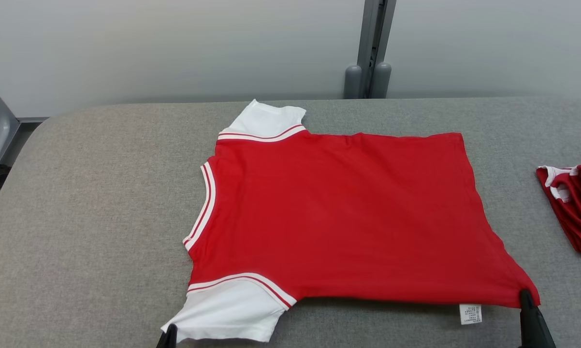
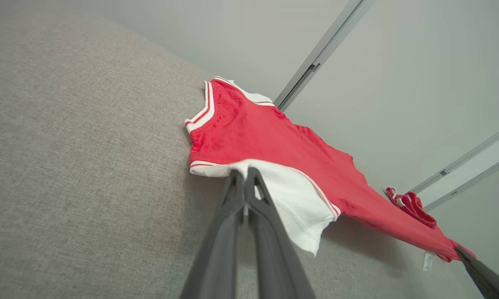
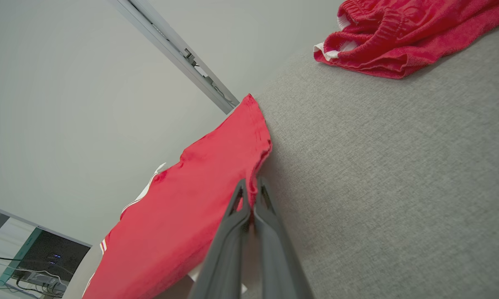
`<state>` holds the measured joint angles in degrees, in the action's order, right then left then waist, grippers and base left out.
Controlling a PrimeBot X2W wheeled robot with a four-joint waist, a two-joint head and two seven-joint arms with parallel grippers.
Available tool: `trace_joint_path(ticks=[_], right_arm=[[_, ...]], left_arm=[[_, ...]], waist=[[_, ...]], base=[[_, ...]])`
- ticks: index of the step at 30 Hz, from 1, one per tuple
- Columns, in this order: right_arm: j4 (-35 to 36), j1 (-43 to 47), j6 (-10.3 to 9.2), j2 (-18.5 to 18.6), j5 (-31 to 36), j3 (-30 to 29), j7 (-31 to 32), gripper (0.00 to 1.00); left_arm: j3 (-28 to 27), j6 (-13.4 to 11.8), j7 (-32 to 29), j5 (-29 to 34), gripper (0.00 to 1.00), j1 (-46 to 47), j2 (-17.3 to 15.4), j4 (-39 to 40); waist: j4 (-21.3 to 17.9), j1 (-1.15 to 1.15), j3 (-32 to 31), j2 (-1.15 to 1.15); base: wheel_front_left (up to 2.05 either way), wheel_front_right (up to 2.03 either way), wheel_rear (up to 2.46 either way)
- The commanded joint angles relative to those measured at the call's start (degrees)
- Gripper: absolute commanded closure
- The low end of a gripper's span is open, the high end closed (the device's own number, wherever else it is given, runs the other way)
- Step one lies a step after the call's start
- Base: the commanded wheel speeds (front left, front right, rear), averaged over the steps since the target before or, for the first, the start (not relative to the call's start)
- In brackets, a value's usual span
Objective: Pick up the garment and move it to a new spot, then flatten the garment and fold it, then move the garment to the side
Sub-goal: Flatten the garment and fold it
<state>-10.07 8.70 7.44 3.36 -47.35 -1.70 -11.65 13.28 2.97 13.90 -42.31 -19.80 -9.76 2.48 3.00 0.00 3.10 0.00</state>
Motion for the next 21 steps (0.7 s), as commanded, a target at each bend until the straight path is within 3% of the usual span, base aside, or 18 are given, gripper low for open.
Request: trace_joint_path(ticks=[1,17,21], right_arm=[[-0.4,0.3,0.09,0.1,-0.5,-0.4,0.6,1.0],[-12.3,-5.3,0.09,-0.3,-3.0,2.1,2.1,1.0],[-14.5,-7.9,0.09,-0.3,-6.6,2.7,2.5,1.0]], left_arm=[[0.0,0.5,0.2,-0.1,1.0,0.2,-0.4,-0.4],[3.5,2.5,-0.1,1.3,1.0,9.4,0.8,-5.8],[4.8,3.0,-0.2,2.4,1.0,14.6,0.9,-8.7]], waist=[[-0.2,0.0,-0.1,0.0],[-0.8,0.0,-0.3,0.0],[-0.7,0.0,0.3,0.0]], base=[[0.0,0.0,0.0],[0.0,0.0,0.0],[0.0,0.0,0.0]])
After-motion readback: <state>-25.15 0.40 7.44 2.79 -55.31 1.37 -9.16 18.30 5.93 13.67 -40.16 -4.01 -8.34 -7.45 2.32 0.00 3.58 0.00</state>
